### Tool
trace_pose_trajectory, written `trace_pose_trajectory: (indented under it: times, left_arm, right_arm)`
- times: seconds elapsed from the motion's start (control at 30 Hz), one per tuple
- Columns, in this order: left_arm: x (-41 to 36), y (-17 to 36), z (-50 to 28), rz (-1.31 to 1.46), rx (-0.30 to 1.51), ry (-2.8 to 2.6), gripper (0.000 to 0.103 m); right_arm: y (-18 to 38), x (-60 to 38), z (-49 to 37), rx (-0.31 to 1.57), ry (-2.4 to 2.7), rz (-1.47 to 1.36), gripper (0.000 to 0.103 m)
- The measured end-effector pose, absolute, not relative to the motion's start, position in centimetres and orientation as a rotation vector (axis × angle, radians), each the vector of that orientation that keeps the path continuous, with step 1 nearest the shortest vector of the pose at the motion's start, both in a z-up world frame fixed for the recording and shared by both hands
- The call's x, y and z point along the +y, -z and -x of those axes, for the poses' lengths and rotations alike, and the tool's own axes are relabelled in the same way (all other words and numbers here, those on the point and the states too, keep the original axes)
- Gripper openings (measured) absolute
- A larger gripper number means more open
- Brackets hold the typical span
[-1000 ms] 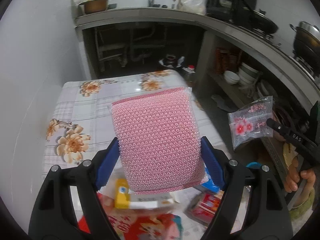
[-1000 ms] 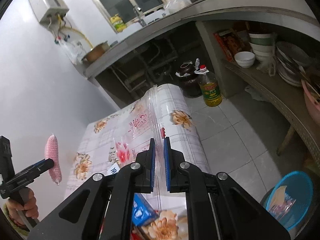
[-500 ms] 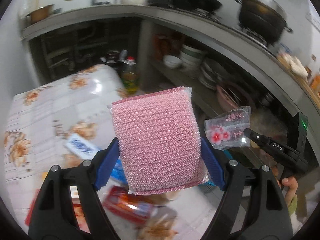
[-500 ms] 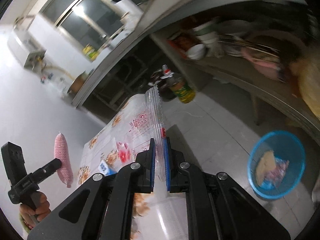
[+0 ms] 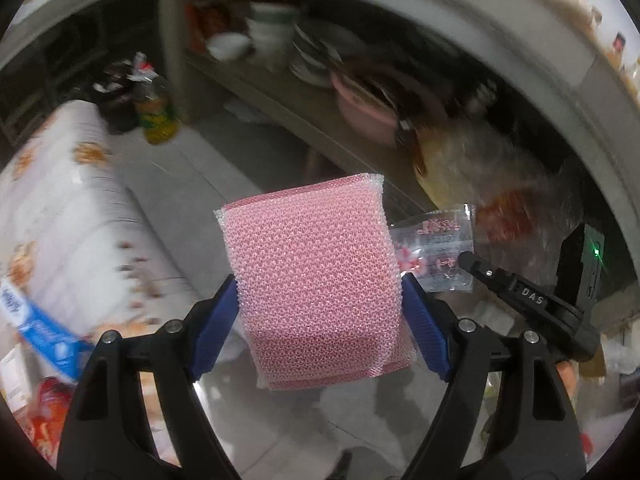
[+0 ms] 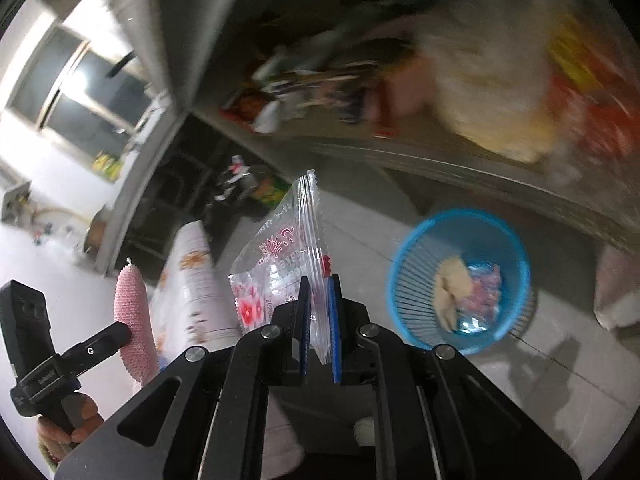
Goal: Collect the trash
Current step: 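Carry the sponge and clear bag over the blue wastebasket and open both grippers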
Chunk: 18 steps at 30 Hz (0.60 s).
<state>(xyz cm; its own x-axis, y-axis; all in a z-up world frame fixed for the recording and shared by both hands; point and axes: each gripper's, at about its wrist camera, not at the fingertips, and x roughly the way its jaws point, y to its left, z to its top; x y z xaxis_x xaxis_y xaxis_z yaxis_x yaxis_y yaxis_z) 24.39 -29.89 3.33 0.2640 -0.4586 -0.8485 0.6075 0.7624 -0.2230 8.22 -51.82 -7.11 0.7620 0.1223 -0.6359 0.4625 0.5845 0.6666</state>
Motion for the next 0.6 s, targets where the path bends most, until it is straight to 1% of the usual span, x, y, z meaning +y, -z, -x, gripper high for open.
trace_pose_trajectory:
  times: [0.23,0.43,0.53,0.6]
  left_arm:
    - [-37.1,2.1,-24.8,-0.237,1.197,0.773,0.077]
    - [-40.4,7.1,-26.0,-0.258,1.298,0.771,0.077]
    - [-41.9,9.3,-26.8,-0.267,1.336,0.76,0.083]
    - [-42.9,10.8,-27.3,-0.261,1.363,0.742,0.084]
  right_arm:
    - [13.0,-55.6,-6.8,0.772,0.362,-1.001,0.009]
    - [18.0,-57.0,-7.8,0.839,0.432,-1.046,0.009]
    - [20.3,-57.2,-8.5,0.871,0.456,-1.052,0.013]
    - [22.7,-57.5,-9.3,0.924,0.471,-1.062,0.024]
